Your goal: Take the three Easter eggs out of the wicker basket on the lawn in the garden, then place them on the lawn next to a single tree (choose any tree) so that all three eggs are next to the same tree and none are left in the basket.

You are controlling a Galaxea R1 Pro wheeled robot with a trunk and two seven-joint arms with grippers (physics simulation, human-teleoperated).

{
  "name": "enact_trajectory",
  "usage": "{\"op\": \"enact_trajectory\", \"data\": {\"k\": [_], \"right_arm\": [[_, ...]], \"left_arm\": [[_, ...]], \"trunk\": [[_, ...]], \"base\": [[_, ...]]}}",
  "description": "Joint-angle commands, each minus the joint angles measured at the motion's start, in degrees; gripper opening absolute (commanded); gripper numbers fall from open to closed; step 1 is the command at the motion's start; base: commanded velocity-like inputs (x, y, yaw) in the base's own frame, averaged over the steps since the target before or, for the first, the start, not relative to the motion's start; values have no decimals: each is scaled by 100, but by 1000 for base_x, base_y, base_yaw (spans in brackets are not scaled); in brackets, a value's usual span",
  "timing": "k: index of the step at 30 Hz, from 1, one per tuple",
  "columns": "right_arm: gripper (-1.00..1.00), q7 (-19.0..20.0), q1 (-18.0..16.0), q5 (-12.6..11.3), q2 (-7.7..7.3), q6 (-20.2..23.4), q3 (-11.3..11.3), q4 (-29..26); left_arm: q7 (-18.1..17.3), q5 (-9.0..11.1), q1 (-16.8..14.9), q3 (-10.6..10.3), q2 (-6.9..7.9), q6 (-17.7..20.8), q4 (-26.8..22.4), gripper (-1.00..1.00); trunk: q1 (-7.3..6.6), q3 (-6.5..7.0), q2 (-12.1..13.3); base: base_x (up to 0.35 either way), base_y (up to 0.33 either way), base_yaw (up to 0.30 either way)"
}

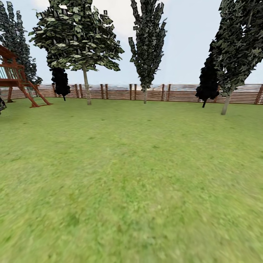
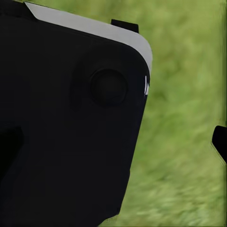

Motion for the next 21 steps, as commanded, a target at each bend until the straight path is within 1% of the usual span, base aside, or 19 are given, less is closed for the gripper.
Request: {"op": "enact_trajectory", "data": {"k": [1, 10, 17, 21], "right_arm": [[100, 6, -8, 12, 0, -2, 29, 13], [100, 25, -8, 12, 2, -2, 29, 12], [100, 31, -8, 12, 8, -2, 29, 14], [100, 31, -8, 11, 3, -2, 29, 13]], "left_arm": [[-16, -4, 4, -4, 2, -2, -13, 100], [-16, -4, 4, -4, 2, 0, -13, 100], [-16, -4, 4, -4, 2, 1, -13, 100], [-16, -4, 4, -4, 2, 0, -13, 100]], "trunk": [[3, -4, -2], [3, -4, -2], [3, -4, -2], [3, -4, -2]], "base": [[335, 0, 0], [334, 0, 2], [335, 0, 191], [335, 0, 36]]}}
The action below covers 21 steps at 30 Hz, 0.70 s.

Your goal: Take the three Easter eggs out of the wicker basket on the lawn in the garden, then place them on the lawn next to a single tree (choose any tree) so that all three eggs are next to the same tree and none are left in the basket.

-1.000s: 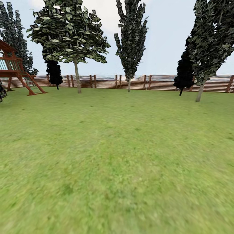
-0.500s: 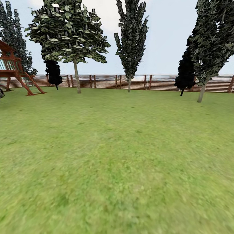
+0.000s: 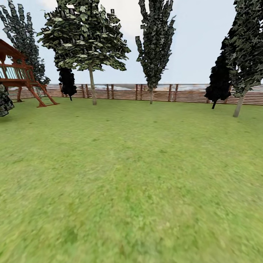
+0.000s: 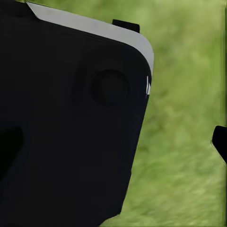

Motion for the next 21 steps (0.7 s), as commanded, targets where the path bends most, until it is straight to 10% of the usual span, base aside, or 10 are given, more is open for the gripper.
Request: {"op": "enact_trajectory", "data": {"k": [1, 21], "right_arm": [[100, 8, -8, 11, -1, 0, 28, 12], [100, 8, -8, 11, 3, -2, 28, 13]], "left_arm": [[-16, -4, 4, -4, 2, 0, -13, 100], [-16, -4, 4, -4, 2, -1, -13, 100]], "trunk": [[3, -4, -2], [3, -4, -2]], "base": [[335, 0, 10], [335, 0, 1]]}}
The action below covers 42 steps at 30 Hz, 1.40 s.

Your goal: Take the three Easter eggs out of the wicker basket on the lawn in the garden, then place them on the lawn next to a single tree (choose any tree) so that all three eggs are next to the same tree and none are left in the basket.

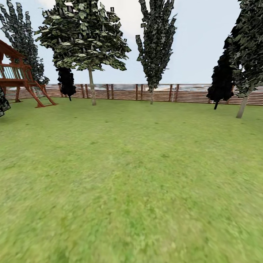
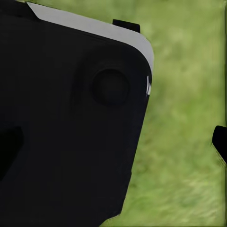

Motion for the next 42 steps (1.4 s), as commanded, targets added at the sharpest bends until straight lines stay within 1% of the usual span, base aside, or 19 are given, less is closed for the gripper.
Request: {"op": "enact_trajectory", "data": {"k": [1, 42], "right_arm": [[100, 8, -8, 11, -2, -2, 28, 12], [100, 8, -8, 11, -4, -2, 28, 12]], "left_arm": [[-16, -4, 4, -4, 2, 0, -13, 100], [-16, -4, 4, -4, 2, 5, -13, 100]], "trunk": [[3, -4, -2], [3, -4, -2]], "base": [[335, 0, 46], [334, 0, 3]]}}
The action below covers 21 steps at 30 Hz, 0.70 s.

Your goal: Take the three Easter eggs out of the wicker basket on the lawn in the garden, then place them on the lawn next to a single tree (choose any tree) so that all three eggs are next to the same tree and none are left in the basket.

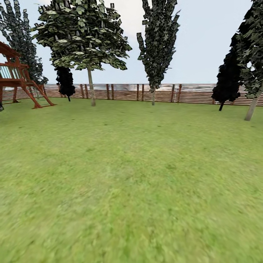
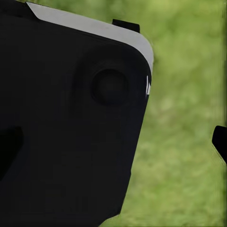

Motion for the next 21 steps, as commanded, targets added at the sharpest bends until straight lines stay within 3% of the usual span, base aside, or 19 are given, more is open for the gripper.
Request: {"op": "enact_trajectory", "data": {"k": [1, 21], "right_arm": [[100, 8, -8, 11, 0, -2, 28, 12], [100, 8, -8, 11, 6, -2, 28, 12]], "left_arm": [[-16, -4, 4, -4, 2, 0, -13, 100], [-16, -4, 4, -4, 2, 1, -13, 100]], "trunk": [[3, -4, -2], [3, -4, -2]], "base": [[334, 0, 0], [334, 0, 18]]}}
